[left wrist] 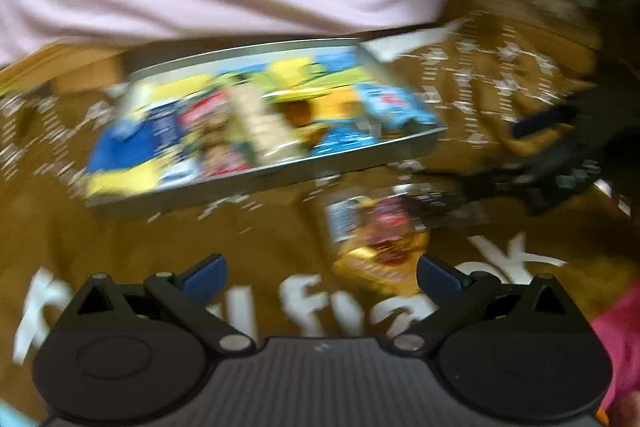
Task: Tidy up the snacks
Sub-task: 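Grasp the gold duck-snack pack with left tool while right tool grasps the clear candy pack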
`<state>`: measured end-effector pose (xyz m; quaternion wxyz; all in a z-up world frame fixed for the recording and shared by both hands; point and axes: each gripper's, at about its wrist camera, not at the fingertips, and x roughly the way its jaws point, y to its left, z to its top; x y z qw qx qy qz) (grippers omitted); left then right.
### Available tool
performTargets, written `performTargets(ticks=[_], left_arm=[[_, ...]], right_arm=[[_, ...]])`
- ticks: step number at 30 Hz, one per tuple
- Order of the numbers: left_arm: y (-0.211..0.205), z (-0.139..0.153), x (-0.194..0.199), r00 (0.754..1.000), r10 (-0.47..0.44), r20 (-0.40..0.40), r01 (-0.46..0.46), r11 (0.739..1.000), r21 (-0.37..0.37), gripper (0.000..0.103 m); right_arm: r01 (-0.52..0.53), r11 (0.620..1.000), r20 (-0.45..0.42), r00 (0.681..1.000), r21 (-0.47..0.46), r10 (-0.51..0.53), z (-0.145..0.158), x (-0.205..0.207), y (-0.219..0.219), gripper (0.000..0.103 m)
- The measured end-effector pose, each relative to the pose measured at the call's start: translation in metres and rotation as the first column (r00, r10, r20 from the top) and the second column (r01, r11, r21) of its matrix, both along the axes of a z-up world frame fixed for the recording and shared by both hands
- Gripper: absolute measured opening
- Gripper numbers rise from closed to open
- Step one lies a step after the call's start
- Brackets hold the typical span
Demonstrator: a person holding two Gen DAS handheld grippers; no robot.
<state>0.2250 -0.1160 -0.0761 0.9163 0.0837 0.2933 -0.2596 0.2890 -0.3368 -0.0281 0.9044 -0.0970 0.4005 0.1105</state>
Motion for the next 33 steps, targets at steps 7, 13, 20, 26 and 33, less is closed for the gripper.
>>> performTargets(ticks=[7,13,20,26,33], left_arm=[[-0.024,-0.010,0.021,0.971,-0.233,-0.042,0.235,0.972,0.030,0.103],[-0.033,-0.024,0.038,0.948,-0.283,-0.147,0.292,0.956,0.039,0.103],[-0.030,-0.027,0.046,0.954,-0.243,-0.177,0.254,0.966,0.042,0.092],[-0.029,-0.025,0.046,0.961,-0.219,-0.167,0.228,0.973,0.041,0.075],[-0.027,-0.023,0.040,0.967,-0.189,-0.169,0.196,0.980,0.025,0.064]], right_arm=[[-0.080,0.996,-0.075,0.994,0.045,0.083,-0.019,0.019,0.002,0.102],[-0.155,0.985,-0.085,0.983,0.081,0.162,-0.026,0.026,0.007,0.102],[-0.176,0.980,-0.137,0.973,0.097,0.188,-0.039,0.031,0.012,0.085],[-0.144,0.986,-0.157,0.975,0.087,0.157,-0.039,0.028,0.007,0.067],[-0.068,0.994,-0.171,0.982,0.086,0.082,-0.033,0.021,0.001,0.059]])
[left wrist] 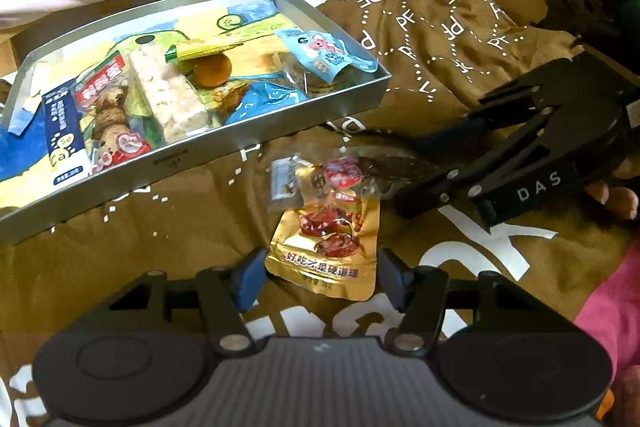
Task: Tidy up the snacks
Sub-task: 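Grasp the gold duck-snack pack with left tool while right tool grasps the clear candy pack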
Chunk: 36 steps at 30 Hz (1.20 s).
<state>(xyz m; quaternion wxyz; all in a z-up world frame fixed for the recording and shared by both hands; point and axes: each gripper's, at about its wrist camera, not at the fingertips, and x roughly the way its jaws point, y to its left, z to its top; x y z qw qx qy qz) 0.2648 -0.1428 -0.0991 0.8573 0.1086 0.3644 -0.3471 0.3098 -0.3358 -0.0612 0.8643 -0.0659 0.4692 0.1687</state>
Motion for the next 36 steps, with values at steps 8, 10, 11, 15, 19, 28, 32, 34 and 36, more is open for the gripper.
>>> performTargets(ticks=[8,10,11,15,19,28,32,34,36], left_arm=[[0.005,0.008,-0.014,0.999,0.021,0.036,-0.022,1.000,0.017,0.090],[0.002,0.008,-0.016,0.998,0.016,0.067,-0.017,1.000,0.019,0.092],[0.000,0.007,-0.016,0.997,-0.002,0.083,0.000,1.000,0.021,0.094],[-0.013,0.002,-0.013,0.988,-0.075,0.136,0.065,0.995,0.074,0.096],[-0.018,-0.004,-0.001,0.989,-0.118,0.094,0.113,0.992,0.055,0.084],[-0.009,-0.002,0.006,0.997,-0.070,0.011,0.070,0.998,0.001,0.063],[-0.014,0.002,-0.007,1.000,-0.020,0.008,0.020,0.999,0.047,0.060],[-0.017,0.005,-0.014,1.000,0.015,0.012,-0.016,0.997,0.075,0.058],[-0.015,0.009,-0.022,0.996,0.090,-0.001,-0.089,0.993,0.072,0.058]], right_arm=[[0.069,0.997,-0.026,0.997,-0.030,-0.070,0.013,-0.021,-0.010,0.058],[0.056,0.998,-0.017,0.998,-0.030,-0.056,0.013,-0.023,-0.010,0.065],[0.047,0.999,-0.013,0.999,-0.024,-0.047,0.013,-0.024,-0.010,0.071],[0.002,0.998,0.054,0.999,-0.061,0.001,0.013,-0.023,-0.004,0.080],[-0.054,0.993,0.076,0.995,-0.108,0.062,0.006,-0.017,0.002,0.081],[-0.016,0.994,0.039,0.999,-0.109,0.020,0.000,-0.009,0.000,0.052],[-0.001,0.991,0.041,0.999,-0.130,0.006,0.003,-0.017,0.002,0.050],[0.018,0.991,0.038,0.999,-0.131,-0.013,0.005,-0.020,0.003,0.050],[0.033,0.991,0.030,0.999,-0.133,-0.029,0.008,-0.024,0.004,0.050]])
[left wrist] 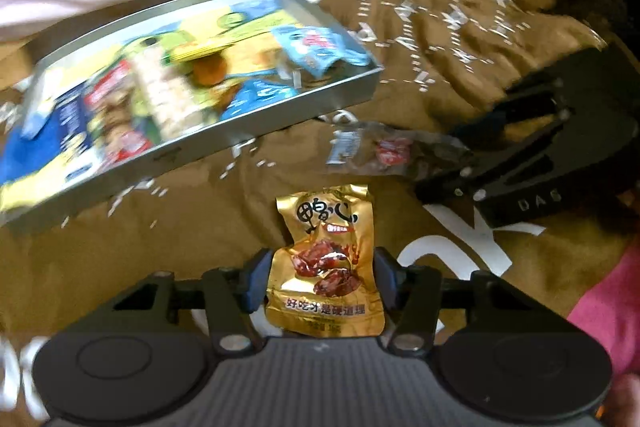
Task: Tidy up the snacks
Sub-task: 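Grasp the gold duck-snack pack with left tool while right tool grasps the clear candy pack, then carry the gold pack and clear candy pack over the metal tray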
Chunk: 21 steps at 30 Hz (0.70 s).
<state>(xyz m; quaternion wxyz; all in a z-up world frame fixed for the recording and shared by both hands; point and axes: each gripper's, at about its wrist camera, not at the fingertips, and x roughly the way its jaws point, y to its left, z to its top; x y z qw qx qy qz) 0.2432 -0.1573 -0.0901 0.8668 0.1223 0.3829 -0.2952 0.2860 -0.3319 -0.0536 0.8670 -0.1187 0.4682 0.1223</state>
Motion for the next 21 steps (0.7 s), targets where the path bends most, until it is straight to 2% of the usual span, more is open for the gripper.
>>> performTargets(ticks=[2,4,8,13,15,17,21], left_arm=[[0.008,0.001,-0.009,0.998,0.065,-0.027,-0.066,0.997,-0.038,0.058],[0.016,0.002,-0.019,0.996,0.088,-0.026,-0.090,0.994,-0.061,0.058],[0.016,0.005,-0.026,0.996,0.084,0.005,-0.084,0.996,-0.032,0.062],[0.005,0.000,-0.022,0.998,0.054,0.028,-0.054,0.999,-0.002,0.071],[0.003,-0.003,-0.021,0.998,0.047,0.030,-0.047,0.999,0.007,0.070],[0.004,-0.002,-0.019,0.998,0.059,0.014,-0.059,0.998,-0.006,0.063],[0.010,0.001,-0.016,0.996,0.090,-0.018,-0.091,0.995,-0.030,0.057]], right_arm=[[0.012,1.000,-0.010,1.000,-0.012,-0.012,0.001,-0.004,0.003,0.050],[0.007,1.000,-0.016,1.000,-0.029,-0.008,0.003,-0.009,0.007,0.050],[-0.017,0.999,-0.008,1.000,-0.047,0.017,0.006,-0.021,0.013,0.050],[-0.001,1.000,-0.009,1.000,-0.021,0.001,0.005,-0.018,0.010,0.052],[0.006,1.000,-0.011,1.000,-0.009,-0.006,0.004,-0.015,0.009,0.052],[0.003,1.000,-0.008,1.000,-0.012,-0.004,0.003,-0.014,0.010,0.051],[-0.002,1.000,0.003,1.000,-0.022,0.002,0.003,-0.016,0.013,0.050]])
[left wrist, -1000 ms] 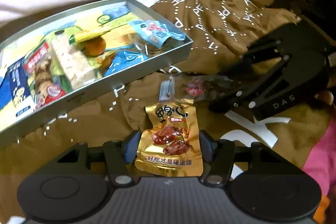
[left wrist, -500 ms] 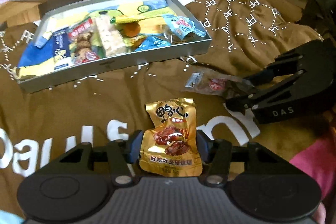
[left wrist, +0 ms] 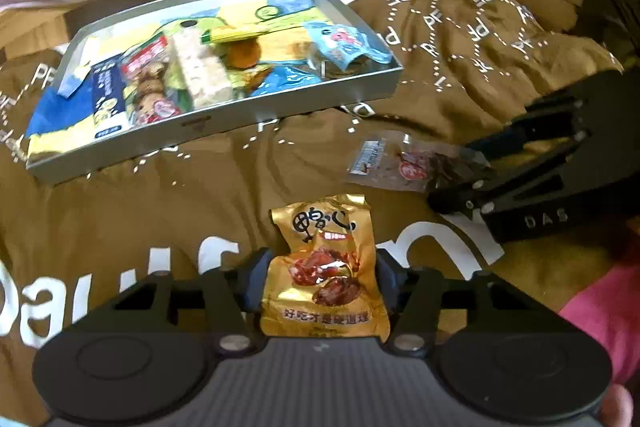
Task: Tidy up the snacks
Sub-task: 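Carry the gold pack and clear candy pack over the metal tray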
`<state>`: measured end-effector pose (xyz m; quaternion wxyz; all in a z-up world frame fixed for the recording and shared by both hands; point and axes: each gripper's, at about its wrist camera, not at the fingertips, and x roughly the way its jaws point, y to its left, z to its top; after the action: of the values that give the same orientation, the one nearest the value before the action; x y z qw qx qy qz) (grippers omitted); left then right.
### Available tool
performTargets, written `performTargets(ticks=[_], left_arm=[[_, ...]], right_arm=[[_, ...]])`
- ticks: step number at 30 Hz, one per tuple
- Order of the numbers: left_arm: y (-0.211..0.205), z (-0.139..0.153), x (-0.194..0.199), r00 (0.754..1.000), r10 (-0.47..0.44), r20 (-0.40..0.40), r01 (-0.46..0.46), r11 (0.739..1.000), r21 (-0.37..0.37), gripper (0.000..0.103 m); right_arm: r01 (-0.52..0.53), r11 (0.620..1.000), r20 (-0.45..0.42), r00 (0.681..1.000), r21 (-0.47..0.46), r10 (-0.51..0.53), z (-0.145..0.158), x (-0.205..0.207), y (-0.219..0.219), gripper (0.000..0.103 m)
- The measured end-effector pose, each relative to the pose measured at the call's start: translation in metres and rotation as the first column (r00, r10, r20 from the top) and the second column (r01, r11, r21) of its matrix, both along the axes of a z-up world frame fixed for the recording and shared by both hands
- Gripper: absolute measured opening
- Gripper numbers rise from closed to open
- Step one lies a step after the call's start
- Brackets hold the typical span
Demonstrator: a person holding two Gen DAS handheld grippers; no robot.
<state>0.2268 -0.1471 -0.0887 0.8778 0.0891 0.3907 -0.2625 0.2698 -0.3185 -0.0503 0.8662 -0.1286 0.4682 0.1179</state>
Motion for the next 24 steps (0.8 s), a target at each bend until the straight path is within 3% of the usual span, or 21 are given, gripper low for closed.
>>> performTargets(ticks=[5,12,18,24], left_arm=[[0.010,0.009,-0.001,0.997,0.065,-0.035,-0.066,0.997,-0.030,0.050],[0.024,0.014,-0.007,0.988,0.147,-0.056,-0.151,0.986,-0.064,0.048],[0.043,0.018,-0.012,0.976,0.188,-0.107,-0.206,0.958,-0.201,0.048],[0.054,0.029,-0.015,0.968,0.237,-0.077,-0.250,0.928,-0.278,0.048]], right_arm=[[-0.008,1.000,0.033,0.999,0.007,0.008,0.005,-0.006,0.005,0.049],[-0.046,0.999,0.093,0.995,-0.006,0.046,0.012,-0.021,0.021,0.049],[-0.044,0.999,0.155,0.987,0.006,0.043,0.022,-0.027,0.024,0.049],[-0.057,0.998,0.243,0.969,0.008,0.053,0.035,-0.037,0.029,0.049]])
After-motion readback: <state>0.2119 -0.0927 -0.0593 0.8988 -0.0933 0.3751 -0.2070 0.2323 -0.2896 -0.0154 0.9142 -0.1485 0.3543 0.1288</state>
